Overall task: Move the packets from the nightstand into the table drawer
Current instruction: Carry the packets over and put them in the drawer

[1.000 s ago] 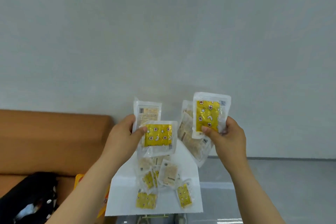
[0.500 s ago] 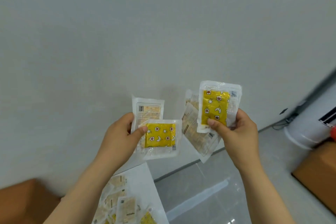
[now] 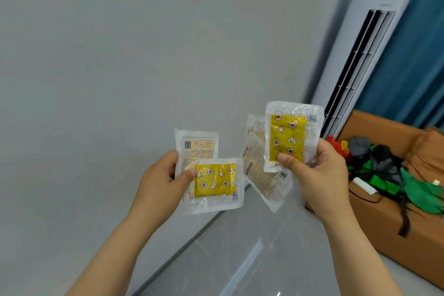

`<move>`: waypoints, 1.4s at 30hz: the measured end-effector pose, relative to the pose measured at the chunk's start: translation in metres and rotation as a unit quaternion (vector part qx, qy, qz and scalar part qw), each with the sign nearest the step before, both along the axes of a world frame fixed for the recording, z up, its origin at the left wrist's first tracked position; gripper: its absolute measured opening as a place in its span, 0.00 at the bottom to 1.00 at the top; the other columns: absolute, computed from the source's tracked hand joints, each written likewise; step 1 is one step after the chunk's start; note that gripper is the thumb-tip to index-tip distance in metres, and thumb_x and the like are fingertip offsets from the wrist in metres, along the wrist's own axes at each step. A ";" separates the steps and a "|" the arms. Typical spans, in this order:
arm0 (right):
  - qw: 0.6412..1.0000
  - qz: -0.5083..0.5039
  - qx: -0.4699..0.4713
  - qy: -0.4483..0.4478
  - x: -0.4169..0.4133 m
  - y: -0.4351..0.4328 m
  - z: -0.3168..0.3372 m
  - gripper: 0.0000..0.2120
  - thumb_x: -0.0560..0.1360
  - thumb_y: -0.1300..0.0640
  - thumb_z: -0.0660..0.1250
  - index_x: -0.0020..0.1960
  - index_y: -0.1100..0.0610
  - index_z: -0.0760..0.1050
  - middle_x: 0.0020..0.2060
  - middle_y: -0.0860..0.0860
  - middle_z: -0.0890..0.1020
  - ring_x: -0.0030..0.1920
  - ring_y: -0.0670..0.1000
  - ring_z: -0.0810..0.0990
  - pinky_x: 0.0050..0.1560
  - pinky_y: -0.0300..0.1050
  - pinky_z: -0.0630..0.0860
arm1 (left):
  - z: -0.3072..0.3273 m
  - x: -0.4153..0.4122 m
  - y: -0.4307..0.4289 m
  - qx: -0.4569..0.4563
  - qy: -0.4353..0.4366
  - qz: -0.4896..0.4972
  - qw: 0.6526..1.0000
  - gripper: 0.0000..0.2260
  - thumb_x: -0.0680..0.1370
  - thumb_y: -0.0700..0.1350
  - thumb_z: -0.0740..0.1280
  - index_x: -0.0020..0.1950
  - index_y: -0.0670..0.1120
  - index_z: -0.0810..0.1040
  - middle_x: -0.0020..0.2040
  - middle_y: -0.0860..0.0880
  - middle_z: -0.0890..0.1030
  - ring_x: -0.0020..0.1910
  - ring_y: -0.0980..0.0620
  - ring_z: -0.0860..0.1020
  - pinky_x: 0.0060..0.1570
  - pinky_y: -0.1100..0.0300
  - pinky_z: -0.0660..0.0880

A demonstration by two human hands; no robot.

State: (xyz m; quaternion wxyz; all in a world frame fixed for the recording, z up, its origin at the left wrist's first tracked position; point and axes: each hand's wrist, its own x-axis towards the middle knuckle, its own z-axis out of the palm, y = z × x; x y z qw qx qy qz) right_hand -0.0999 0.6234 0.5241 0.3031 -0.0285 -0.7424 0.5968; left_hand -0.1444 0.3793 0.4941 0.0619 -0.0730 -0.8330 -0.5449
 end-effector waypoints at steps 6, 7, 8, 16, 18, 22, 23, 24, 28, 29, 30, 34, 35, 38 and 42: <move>0.995 -0.093 0.023 0.014 0.023 0.100 0.008 0.17 0.67 0.65 0.75 0.54 0.54 0.78 0.43 0.42 0.84 0.44 0.40 0.83 0.42 0.32 0.79 | 0.007 -0.016 0.112 0.017 0.002 -0.099 0.995 0.05 0.77 0.45 0.67 0.52 0.52 0.76 0.48 0.61 0.81 0.45 0.59 0.81 0.39 0.66 0.76; 0.994 -0.107 0.020 0.014 0.026 0.114 0.008 0.17 0.67 0.65 0.75 0.54 0.54 0.78 0.43 0.41 0.84 0.45 0.39 0.83 0.41 0.31 0.78 | 0.007 -0.020 0.129 0.014 0.002 -0.115 0.993 0.05 0.77 0.46 0.67 0.51 0.52 0.76 0.48 0.61 0.80 0.44 0.59 0.81 0.38 0.67 0.75; 0.992 -0.121 0.017 0.013 0.028 0.127 0.007 0.17 0.67 0.65 0.75 0.53 0.53 0.78 0.43 0.41 0.84 0.44 0.39 0.83 0.40 0.30 0.78 | 0.006 -0.025 0.145 0.011 0.004 -0.131 0.991 0.04 0.77 0.46 0.67 0.50 0.53 0.76 0.47 0.61 0.80 0.43 0.60 0.81 0.37 0.69 0.75; 0.967 -0.254 0.021 0.015 0.028 0.220 0.005 0.17 0.68 0.66 0.74 0.52 0.50 0.78 0.44 0.42 0.84 0.45 0.41 0.84 0.40 0.32 0.79 | 0.008 -0.083 0.274 0.032 0.013 -0.266 0.963 0.03 0.77 0.44 0.67 0.48 0.53 0.76 0.44 0.60 0.82 0.40 0.65 0.81 0.34 0.69 0.75; 0.956 -0.293 0.020 0.019 0.025 0.240 0.008 0.17 0.67 0.65 0.75 0.50 0.49 0.78 0.43 0.40 0.84 0.45 0.40 0.83 0.39 0.31 0.78 | 0.012 -0.097 0.305 0.043 0.012 -0.307 0.951 0.05 0.76 0.45 0.67 0.48 0.56 0.76 0.45 0.60 0.82 0.42 0.66 0.81 0.34 0.70 0.76; 0.929 -0.369 0.019 0.011 0.021 0.275 0.010 0.16 0.67 0.63 0.75 0.52 0.51 0.78 0.45 0.43 0.84 0.45 0.41 0.84 0.41 0.34 0.80 | 0.016 -0.124 0.364 0.046 0.003 -0.373 0.927 0.05 0.76 0.46 0.67 0.47 0.57 0.76 0.45 0.61 0.82 0.42 0.65 0.81 0.37 0.66 0.78; 0.922 -0.387 0.016 0.009 0.022 0.282 0.009 0.17 0.67 0.63 0.75 0.53 0.52 0.78 0.46 0.43 0.84 0.46 0.42 0.84 0.41 0.36 0.81 | 0.016 -0.128 0.378 0.041 0.002 -0.389 0.920 0.05 0.76 0.46 0.68 0.47 0.56 0.76 0.45 0.62 0.82 0.41 0.64 0.81 0.38 0.63 0.79; 0.916 -0.402 0.011 0.010 0.024 0.290 0.007 0.17 0.67 0.63 0.75 0.53 0.52 0.78 0.46 0.44 0.85 0.46 0.42 0.84 0.41 0.37 0.81 | 0.014 -0.132 0.393 0.039 0.001 -0.405 0.913 0.05 0.76 0.45 0.68 0.47 0.57 0.76 0.45 0.62 0.82 0.41 0.64 0.81 0.40 0.62 0.79; 0.894 -0.449 -0.007 0.002 0.037 0.317 0.001 0.16 0.67 0.64 0.75 0.50 0.48 0.77 0.46 0.43 0.84 0.45 0.41 0.84 0.38 0.33 0.79 | 0.006 -0.133 0.446 0.039 -0.003 -0.461 0.886 0.08 0.76 0.44 0.68 0.48 0.58 0.76 0.47 0.61 0.82 0.43 0.63 0.81 0.39 0.66 0.77; 0.887 -0.461 -0.009 0.001 0.042 0.324 0.000 0.16 0.67 0.64 0.75 0.50 0.48 0.77 0.46 0.43 0.84 0.45 0.41 0.84 0.38 0.32 0.79 | 0.004 -0.131 0.460 0.035 -0.005 -0.474 0.880 0.07 0.76 0.44 0.68 0.49 0.57 0.76 0.48 0.61 0.82 0.43 0.63 0.81 0.38 0.67 0.77; 0.880 -0.475 -0.010 0.000 0.048 0.333 -0.002 0.16 0.67 0.65 0.75 0.50 0.49 0.77 0.46 0.43 0.84 0.45 0.41 0.84 0.39 0.32 0.79 | 0.000 -0.129 0.475 0.030 -0.007 -0.485 0.874 0.06 0.76 0.44 0.68 0.49 0.56 0.77 0.48 0.60 0.82 0.43 0.63 0.82 0.39 0.66 0.78; 0.851 -0.525 -0.018 -0.006 0.074 0.374 -0.013 0.17 0.67 0.66 0.75 0.53 0.55 0.78 0.45 0.45 0.85 0.44 0.42 0.84 0.41 0.35 0.80 | -0.011 -0.114 0.537 0.020 -0.013 -0.520 0.854 0.05 0.76 0.44 0.68 0.51 0.51 0.78 0.48 0.58 0.83 0.43 0.59 0.82 0.42 0.57 0.81; 0.843 -0.538 -0.019 -0.008 0.081 0.386 -0.016 0.17 0.67 0.66 0.75 0.54 0.56 0.78 0.45 0.46 0.85 0.44 0.43 0.84 0.42 0.37 0.81 | -0.012 -0.110 0.553 0.021 -0.010 -0.529 0.849 0.05 0.76 0.44 0.68 0.51 0.52 0.78 0.48 0.58 0.83 0.43 0.60 0.82 0.41 0.59 0.80; 0.822 -0.568 -0.025 -0.008 0.104 0.425 -0.024 0.16 0.67 0.65 0.75 0.52 0.53 0.79 0.45 0.46 0.85 0.44 0.44 0.85 0.45 0.40 0.82 | -0.016 -0.090 0.603 0.024 -0.001 -0.552 0.834 0.07 0.76 0.44 0.68 0.51 0.54 0.78 0.47 0.61 0.82 0.43 0.66 0.81 0.36 0.69 0.77; 0.797 -0.604 -0.029 -0.005 0.141 0.477 -0.024 0.17 0.67 0.64 0.76 0.54 0.55 0.79 0.45 0.47 0.85 0.45 0.45 0.84 0.46 0.42 0.82 | -0.008 -0.054 0.674 0.020 0.009 -0.589 0.808 0.07 0.76 0.43 0.68 0.51 0.55 0.77 0.46 0.62 0.81 0.43 0.70 0.79 0.35 0.75 0.73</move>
